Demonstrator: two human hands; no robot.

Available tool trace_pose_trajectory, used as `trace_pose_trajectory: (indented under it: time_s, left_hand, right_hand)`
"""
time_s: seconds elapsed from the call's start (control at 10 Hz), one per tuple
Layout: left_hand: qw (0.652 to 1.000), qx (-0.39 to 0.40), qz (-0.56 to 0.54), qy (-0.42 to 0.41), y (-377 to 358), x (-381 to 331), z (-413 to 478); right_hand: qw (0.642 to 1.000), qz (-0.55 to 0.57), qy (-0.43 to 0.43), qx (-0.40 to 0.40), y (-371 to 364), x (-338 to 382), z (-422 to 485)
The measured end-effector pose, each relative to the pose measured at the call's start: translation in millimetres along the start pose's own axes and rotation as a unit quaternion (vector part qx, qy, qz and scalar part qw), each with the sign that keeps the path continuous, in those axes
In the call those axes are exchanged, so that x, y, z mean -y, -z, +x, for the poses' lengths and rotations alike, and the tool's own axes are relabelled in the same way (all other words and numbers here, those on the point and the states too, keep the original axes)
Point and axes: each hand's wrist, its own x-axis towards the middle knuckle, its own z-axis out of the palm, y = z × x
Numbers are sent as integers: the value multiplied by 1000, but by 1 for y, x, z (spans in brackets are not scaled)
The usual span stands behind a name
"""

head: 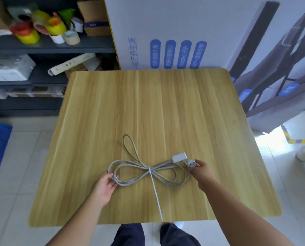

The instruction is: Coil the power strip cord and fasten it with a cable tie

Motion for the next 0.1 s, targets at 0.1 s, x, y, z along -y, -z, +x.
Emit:
trace_pose_trajectory:
  time_s: [0.1]
  left_hand:
    - [995, -21, 92, -42, 3, 1, -18]
  right_hand:
    - [999, -15, -8, 29, 5, 5, -16]
